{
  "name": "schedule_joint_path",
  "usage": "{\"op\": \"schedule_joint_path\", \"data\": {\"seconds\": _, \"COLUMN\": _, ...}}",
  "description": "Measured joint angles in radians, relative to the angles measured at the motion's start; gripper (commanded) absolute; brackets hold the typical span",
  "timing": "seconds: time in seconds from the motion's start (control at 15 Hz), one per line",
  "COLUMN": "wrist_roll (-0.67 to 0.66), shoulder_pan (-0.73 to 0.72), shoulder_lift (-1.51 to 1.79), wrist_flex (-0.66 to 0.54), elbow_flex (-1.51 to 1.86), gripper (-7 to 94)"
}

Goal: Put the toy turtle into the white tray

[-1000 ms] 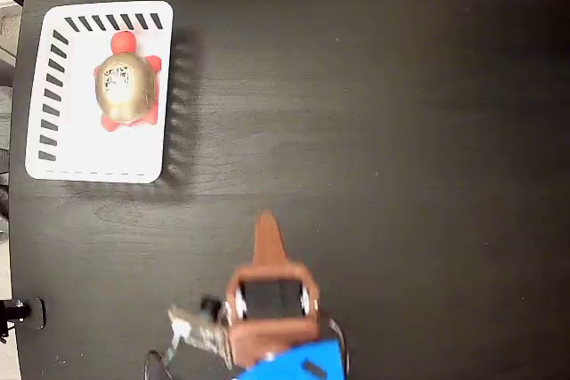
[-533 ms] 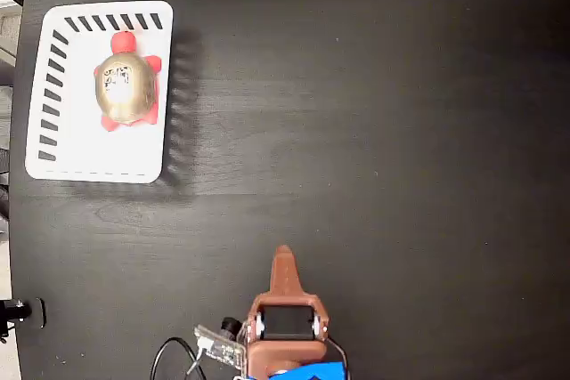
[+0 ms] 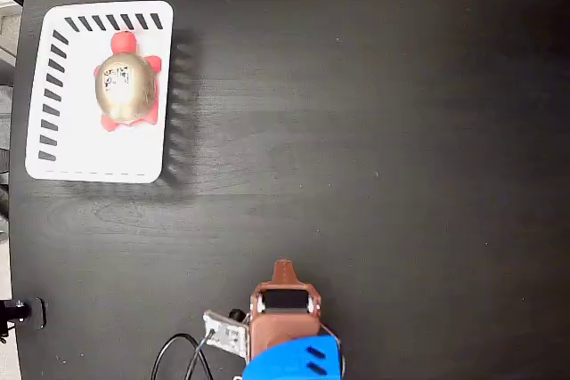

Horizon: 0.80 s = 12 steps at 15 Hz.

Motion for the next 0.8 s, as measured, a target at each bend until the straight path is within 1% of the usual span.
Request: {"op": "schedule_joint_path", "data": {"seconds": 0.8, "wrist_roll": 0.008, "shoulder_pan": 0.011, "shoulder_lift": 0.000, "wrist_flex": -0.003, "elbow_flex": 0.003, "gripper": -1}}
